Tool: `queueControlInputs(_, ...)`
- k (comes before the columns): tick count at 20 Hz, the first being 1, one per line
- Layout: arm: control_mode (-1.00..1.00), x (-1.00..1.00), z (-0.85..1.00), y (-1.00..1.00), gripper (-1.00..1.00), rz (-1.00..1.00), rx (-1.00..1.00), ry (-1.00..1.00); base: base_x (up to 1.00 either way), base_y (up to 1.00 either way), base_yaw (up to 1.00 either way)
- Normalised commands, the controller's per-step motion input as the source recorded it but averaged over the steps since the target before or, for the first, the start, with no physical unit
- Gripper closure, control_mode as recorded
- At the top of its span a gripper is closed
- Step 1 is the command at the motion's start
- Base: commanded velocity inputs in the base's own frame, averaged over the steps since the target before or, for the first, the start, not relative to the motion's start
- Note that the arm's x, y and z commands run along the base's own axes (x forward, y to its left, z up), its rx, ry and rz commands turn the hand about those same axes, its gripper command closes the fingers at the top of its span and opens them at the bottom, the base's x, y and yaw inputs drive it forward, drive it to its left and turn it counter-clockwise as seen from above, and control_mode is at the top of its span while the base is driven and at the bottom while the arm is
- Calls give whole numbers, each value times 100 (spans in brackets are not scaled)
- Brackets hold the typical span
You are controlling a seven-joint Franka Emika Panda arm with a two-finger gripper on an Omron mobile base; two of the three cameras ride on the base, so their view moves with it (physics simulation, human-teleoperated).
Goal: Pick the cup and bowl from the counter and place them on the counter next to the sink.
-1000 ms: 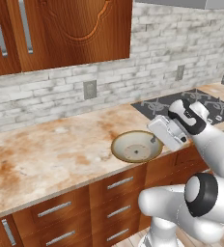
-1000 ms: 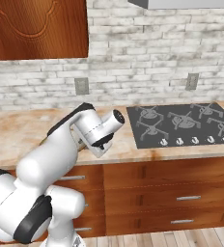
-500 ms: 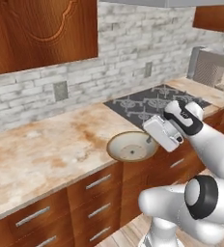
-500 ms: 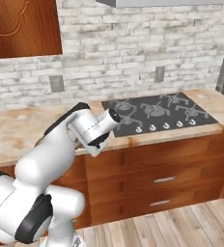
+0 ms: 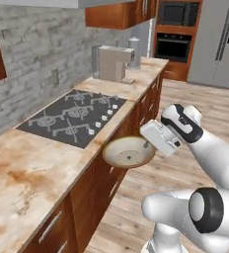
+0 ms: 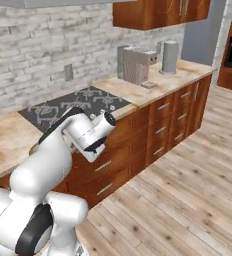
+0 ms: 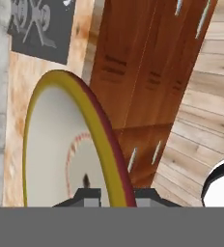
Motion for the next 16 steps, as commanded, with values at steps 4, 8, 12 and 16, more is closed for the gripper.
queueControlInputs(4, 100, 0, 0, 0, 100, 0, 0, 0, 0, 0, -88)
queueControlInputs(8, 100, 0, 0, 0, 100, 0, 0, 0, 8, 10, -85)
queueControlInputs(12, 100, 0, 0, 0, 100, 0, 0, 0, 56, 27, -74)
queueControlInputs(16, 100, 0, 0, 0, 100, 0, 0, 0, 100, 20, -29)
